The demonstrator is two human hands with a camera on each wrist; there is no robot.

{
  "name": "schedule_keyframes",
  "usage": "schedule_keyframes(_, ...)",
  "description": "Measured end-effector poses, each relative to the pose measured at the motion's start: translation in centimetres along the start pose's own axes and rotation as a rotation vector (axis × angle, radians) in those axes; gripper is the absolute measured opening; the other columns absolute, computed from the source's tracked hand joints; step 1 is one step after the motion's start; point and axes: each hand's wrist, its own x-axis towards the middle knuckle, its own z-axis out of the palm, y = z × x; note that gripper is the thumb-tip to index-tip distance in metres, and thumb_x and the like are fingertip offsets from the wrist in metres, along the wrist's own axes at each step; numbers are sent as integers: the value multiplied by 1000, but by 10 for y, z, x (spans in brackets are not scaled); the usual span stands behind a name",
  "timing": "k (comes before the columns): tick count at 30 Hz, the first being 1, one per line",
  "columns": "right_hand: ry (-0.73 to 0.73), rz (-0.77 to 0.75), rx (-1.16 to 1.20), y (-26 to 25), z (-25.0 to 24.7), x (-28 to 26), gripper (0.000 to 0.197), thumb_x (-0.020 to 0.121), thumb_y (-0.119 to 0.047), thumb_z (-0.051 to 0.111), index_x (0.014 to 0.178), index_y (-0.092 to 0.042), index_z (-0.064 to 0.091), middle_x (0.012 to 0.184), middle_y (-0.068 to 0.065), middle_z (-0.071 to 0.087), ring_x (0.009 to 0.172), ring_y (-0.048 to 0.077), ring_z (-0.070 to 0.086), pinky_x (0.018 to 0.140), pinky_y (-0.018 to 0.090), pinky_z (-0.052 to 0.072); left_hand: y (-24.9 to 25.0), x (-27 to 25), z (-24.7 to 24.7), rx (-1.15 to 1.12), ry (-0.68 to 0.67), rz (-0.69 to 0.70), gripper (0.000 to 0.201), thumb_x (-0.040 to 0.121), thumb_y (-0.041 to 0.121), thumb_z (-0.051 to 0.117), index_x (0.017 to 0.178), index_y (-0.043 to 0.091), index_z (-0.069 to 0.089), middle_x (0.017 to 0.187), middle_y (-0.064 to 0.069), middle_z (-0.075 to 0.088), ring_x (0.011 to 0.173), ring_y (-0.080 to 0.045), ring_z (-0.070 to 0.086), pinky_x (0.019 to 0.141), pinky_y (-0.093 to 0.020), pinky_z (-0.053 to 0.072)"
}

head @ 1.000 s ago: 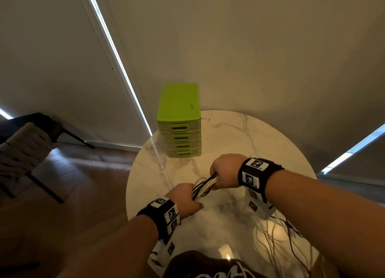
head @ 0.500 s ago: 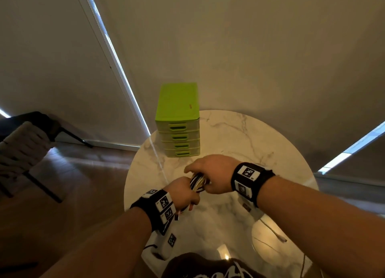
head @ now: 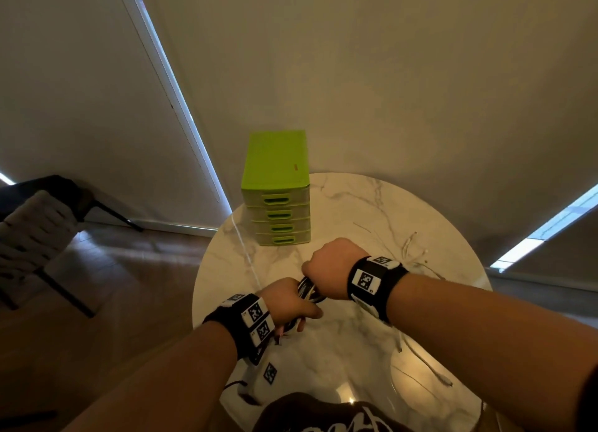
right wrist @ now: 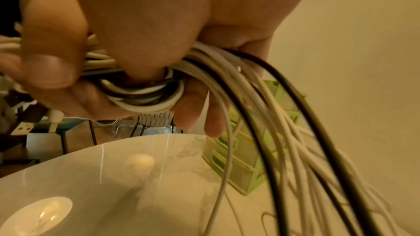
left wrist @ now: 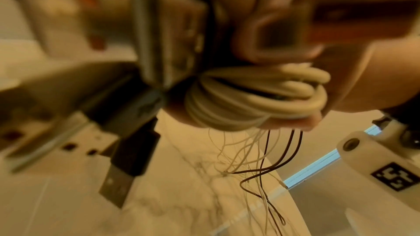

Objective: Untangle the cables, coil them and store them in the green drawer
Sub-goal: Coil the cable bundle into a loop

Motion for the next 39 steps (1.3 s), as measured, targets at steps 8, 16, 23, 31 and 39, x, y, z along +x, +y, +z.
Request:
schedule_keyframes(8, -102, -75, -28, -1, 3, 13, 31, 101, -36, 50, 130, -29, 60, 118, -2, 70, 120, 25, 58, 119, 59, 21, 1, 4, 2, 62, 48, 4, 25, 78, 27, 80, 59, 17, 67, 52, 3, 66, 50, -18, 60, 59, -35, 57)
schedule_keyframes(16, -158, -83, -127, -6, -1, 14, 18, 92, -36, 59, 84, -25, 70, 84, -4, 65, 98, 21, 61, 121, 54, 20, 7, 4, 11, 24, -50, -23, 33, 82, 32, 81, 59, 15, 64, 49, 2, 62, 37, -14, 53, 50, -27, 50)
schedule_keyframes(23, 54, -124, 212, 24, 14, 12, 28, 81, -44, 58, 98, -30, 75, 118, -7, 69, 114, 21, 59, 116, 55, 29, 10, 7, 3, -84, -21, 8, 25, 81, 23, 78, 63, 12, 65, 56, 2, 62, 49, -15, 55, 57, -26, 47)
schedule_keyframes(31, 797, 16, 675, 51, 25, -19, 50, 79, -52, 71, 122, -28, 60, 123, -2, 60, 113, 21, 52, 99, 38, 46, 0, 18, -2, -516, 151, 19, 31, 64, 30, 82, 82, 5, 77, 81, -15, 72, 80, -34, 67, 84, -43, 52)
schedule_keyframes(39, 189, 78, 1394, 21, 61, -23, 28, 75, -46, 87, 92, -26, 76, 77, -7, 70, 69, 10, 60, 74, 36, 51, 21, 11, 3, -1032, 118, -4, 24, 87, 31, 71, 80, 9, 74, 71, -13, 63, 46, -26, 54, 43, -26, 39)
